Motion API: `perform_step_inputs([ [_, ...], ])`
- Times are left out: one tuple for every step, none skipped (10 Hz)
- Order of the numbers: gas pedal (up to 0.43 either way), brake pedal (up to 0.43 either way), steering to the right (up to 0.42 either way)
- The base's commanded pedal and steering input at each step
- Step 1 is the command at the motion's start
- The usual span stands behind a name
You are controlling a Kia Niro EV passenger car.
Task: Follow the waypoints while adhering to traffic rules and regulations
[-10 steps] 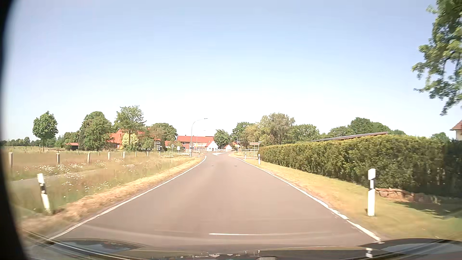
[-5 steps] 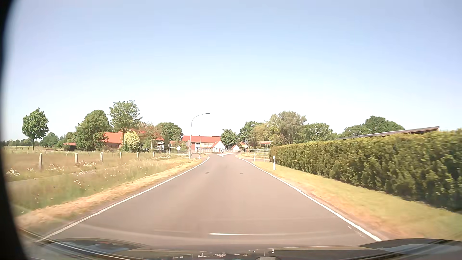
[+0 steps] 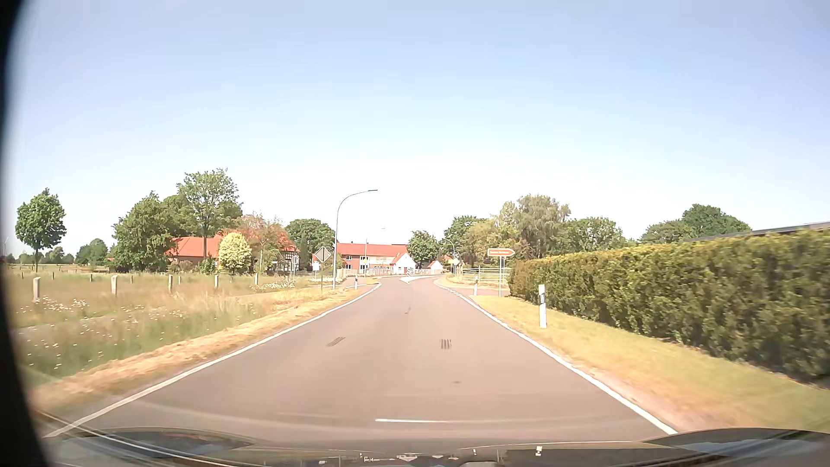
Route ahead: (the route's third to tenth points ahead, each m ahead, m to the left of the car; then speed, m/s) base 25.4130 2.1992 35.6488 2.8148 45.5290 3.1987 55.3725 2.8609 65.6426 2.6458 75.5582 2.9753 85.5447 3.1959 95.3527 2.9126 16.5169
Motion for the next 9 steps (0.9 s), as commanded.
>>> perform_step_inputs([
  [0.138,0.000,-0.012],
  [0.138,0.000,-0.012],
  [0.130,0.000,-0.011],
  [0.130,0.000,-0.009],
  [0.130,0.000,-0.008],
  [0.130,0.000,-0.008],
  [0.130,0.000,-0.007],
  [0.130,0.000,-0.006],
  [0.130,0.000,-0.006],
])
